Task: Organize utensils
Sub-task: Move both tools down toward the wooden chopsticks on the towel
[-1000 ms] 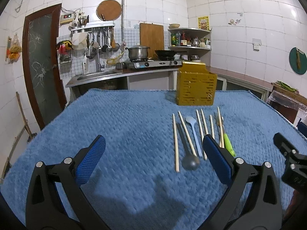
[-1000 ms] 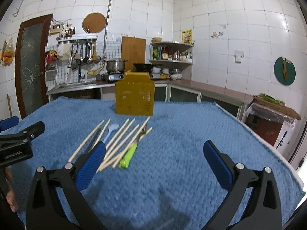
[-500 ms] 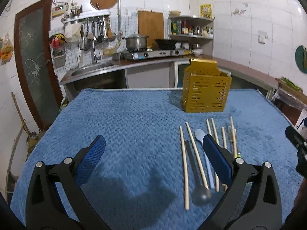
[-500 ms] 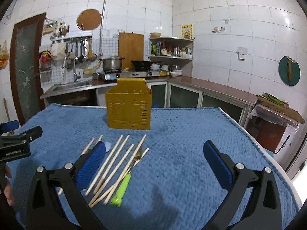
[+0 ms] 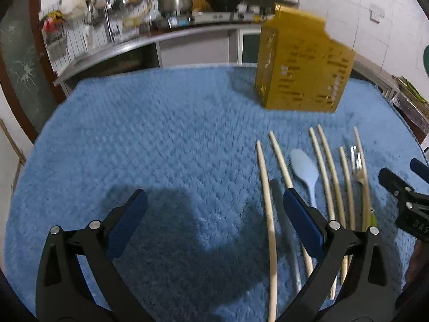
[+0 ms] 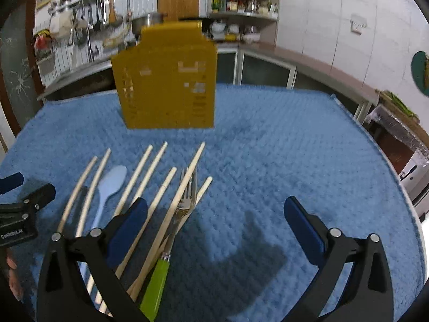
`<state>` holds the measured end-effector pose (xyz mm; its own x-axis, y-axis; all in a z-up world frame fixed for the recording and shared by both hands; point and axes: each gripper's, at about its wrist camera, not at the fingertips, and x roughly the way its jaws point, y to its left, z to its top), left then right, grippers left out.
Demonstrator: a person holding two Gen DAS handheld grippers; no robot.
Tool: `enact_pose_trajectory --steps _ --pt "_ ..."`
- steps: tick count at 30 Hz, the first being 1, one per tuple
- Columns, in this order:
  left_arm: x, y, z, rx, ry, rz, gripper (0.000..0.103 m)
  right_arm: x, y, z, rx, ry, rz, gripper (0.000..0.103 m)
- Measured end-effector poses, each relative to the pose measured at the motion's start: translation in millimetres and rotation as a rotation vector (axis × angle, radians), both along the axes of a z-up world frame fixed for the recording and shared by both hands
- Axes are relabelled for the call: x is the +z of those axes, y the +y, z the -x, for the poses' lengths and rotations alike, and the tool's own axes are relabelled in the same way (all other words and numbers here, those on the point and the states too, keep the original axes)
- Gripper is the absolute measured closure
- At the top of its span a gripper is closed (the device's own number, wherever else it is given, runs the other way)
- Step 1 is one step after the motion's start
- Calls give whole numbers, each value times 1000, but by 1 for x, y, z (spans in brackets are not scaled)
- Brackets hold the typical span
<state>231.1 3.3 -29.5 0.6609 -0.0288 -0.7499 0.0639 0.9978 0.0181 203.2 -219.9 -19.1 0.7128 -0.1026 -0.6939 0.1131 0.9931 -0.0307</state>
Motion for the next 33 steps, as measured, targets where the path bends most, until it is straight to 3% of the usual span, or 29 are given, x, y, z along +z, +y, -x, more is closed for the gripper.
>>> enact_pose_trajectory --steps 6,8,13,18,24,26,33 --pt "-7 -3 -17 0 19 5 6 -10 8 -20 1 34 17 4" --pt "-12 -7 -25 -7 42 -2 13 -11 11 -26 4 43 23 5" --pt "-22 -14 -39 -17 97 4 23 -16 10 -40 2 74 10 28" --pt "-23 -17 -41 -24 105 24 34 -21 2 -47 19 106 -45 60" --pt "-20 -17 -43 -33 137 50 51 -18 -4 -47 49 122 -87 83" --pt "-20 -18 -44 -43 149 54 57 -17 -8 -49 53 128 -103 85" --pt "-22 -22 -48 -46 154 51 59 -24 -16 -55 62 162 -169 86"
